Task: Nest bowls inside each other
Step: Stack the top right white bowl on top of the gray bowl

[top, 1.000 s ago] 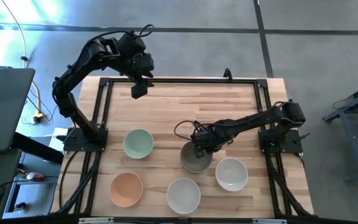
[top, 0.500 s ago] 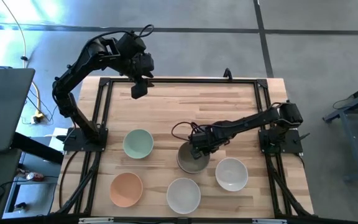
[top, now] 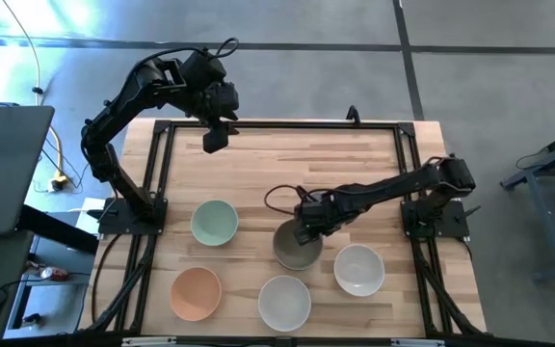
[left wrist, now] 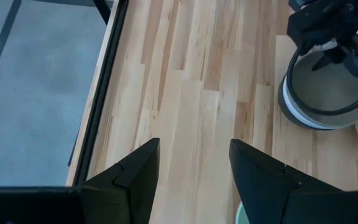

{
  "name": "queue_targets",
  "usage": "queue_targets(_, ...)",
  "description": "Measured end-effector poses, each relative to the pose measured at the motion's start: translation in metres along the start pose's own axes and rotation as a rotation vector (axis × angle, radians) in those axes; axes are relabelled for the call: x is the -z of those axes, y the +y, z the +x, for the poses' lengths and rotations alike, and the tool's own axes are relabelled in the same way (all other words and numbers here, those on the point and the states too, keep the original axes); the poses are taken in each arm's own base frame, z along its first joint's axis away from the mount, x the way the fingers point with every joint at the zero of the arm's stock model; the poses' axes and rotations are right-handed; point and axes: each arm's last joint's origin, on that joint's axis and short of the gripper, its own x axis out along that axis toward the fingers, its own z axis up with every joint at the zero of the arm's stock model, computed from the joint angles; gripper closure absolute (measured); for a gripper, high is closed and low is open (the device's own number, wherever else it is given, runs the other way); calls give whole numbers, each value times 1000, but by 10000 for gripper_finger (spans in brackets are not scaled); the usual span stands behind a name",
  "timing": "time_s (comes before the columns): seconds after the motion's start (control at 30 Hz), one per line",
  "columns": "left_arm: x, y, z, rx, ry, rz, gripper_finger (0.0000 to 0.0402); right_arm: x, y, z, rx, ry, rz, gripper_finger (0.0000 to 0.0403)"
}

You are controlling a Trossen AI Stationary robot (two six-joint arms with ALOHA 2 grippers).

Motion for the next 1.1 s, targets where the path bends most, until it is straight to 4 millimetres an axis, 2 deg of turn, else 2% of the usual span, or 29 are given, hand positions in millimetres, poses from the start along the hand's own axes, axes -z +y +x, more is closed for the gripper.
queue_targets(0.27, 0, -2, 0, 30, -9, -7, 218, 8, -5, -24, -43, -8, -19, 262)
queue_targets(0.6, -1, -14, 1, 91, 10, 12, 218, 38, -30, -70, 9, -18, -24, 256)
queue_targets(0.83, -2, -21, 2, 101, 12, 4, 218, 66, -44, -75, 148, 101, -54, 256)
queue_targets(1.1, -4, -32, 3, 74, 28, 28, 218, 82, -47, -75, 203, 144, -52, 256)
